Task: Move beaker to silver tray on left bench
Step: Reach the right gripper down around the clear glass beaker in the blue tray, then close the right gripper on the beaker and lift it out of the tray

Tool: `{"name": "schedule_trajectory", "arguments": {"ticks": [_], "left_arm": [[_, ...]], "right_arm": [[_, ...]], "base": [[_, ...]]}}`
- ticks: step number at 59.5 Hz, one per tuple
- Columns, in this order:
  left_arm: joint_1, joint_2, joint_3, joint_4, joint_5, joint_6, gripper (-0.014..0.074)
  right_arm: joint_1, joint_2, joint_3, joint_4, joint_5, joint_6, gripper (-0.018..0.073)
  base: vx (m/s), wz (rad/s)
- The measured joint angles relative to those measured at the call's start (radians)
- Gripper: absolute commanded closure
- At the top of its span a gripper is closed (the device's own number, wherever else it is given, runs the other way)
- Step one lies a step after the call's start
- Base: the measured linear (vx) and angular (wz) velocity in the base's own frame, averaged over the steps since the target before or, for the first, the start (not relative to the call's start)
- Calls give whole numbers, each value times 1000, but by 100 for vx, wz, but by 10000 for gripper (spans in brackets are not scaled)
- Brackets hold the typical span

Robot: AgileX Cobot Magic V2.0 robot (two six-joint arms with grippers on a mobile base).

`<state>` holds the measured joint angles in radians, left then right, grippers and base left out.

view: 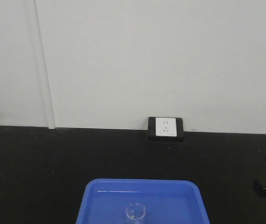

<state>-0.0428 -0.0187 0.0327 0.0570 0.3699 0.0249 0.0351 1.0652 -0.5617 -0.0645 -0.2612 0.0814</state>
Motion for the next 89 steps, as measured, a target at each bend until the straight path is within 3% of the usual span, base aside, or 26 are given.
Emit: {"name": "schedule_trajectory", "arguments": {"ticks": [5,17,24,36,45,52,74,89], "left_arm": [[0,0,0,0,0,0,595],[0,0,0,0,0,0,595],[0,0,0,0,0,0,595],[0,0,0,0,0,0,595],[0,0,0,0,0,0,595],[0,0,0,0,0,0,595],[0,0,0,0,0,0,595],[0,0,0,0,0,0,595]], "right_arm": [[0,39,0,0,0,2,327],[0,150,-4,0,-89,2,-39],[0,231,-4,0,-182,2,-169],[36,337,-5,-43,-275,87,-147],[144,475,-13,-244,-381,104,-111],[228,628,-30,-338,-455,105,-88],[364,942,-138,-347,-589,112,-50],[401,1073,-296,-352,-633,199,-15]], "base": [[0,0],[0,0],[0,0],[0,0],[0,0],[0,0],[0,0],[0,0]]}}
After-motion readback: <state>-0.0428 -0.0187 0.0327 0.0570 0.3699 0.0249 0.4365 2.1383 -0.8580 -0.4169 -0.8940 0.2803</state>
